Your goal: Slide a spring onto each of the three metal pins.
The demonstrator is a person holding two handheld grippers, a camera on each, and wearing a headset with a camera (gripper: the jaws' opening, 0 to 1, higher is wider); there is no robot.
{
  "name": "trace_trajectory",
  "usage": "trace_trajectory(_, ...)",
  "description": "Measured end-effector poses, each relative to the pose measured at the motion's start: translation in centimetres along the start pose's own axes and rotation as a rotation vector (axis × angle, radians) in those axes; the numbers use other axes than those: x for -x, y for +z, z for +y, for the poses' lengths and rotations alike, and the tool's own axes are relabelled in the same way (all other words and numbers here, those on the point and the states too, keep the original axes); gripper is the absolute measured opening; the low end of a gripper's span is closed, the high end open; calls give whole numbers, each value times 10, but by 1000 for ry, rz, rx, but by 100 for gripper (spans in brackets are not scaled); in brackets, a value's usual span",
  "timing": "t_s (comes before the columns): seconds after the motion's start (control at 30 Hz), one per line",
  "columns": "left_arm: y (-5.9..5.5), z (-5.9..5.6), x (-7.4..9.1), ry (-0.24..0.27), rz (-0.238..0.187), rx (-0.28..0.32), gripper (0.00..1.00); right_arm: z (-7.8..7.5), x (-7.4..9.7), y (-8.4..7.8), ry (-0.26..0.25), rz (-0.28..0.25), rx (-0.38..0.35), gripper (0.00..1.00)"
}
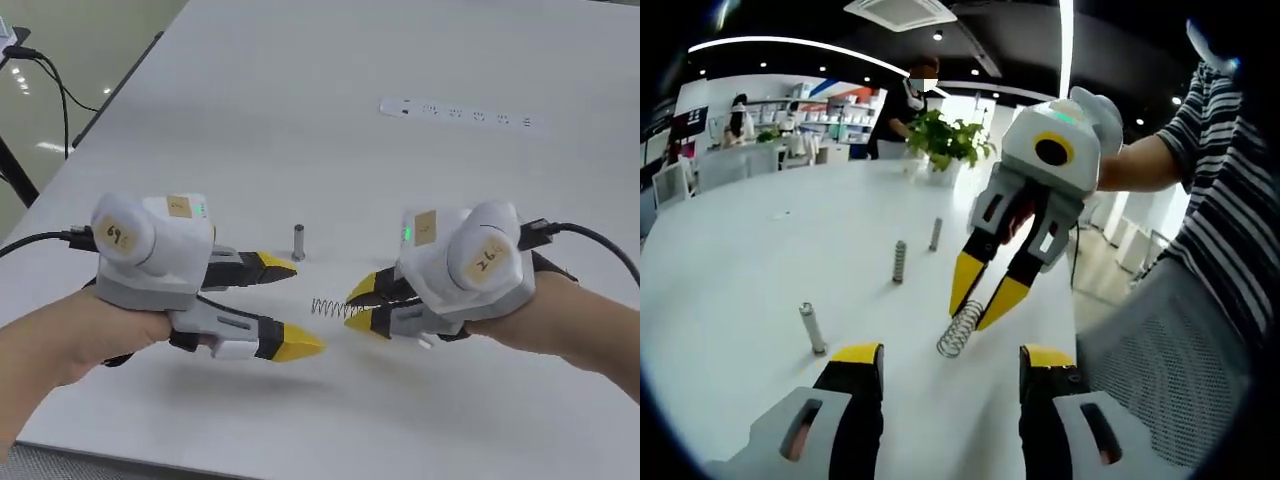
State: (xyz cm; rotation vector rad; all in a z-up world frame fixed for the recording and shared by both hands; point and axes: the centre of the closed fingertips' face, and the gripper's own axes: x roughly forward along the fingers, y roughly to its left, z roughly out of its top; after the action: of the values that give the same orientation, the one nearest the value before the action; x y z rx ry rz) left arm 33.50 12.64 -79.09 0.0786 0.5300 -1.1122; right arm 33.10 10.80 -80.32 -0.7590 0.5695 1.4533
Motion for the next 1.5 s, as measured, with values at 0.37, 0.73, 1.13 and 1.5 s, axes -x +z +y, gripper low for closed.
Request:
trace_trajectory(0.37,11,-18,-22,-81,-32,-29,33,7,23,-4,-4,-23,-11,8)
trace_trajectory(0.73,24,-30,-29,-136,-87,-30,19,12,33,-7,4,-40,-24,8)
trace_trajectory(1.13,26,-36,-24,-142,-114,-26,8,15,32,-2,15,-37,-4,7)
trace_trajectory(1.5,24,-39,-22,-165,-106,-39,4,17,31,0,23,-46,1,7)
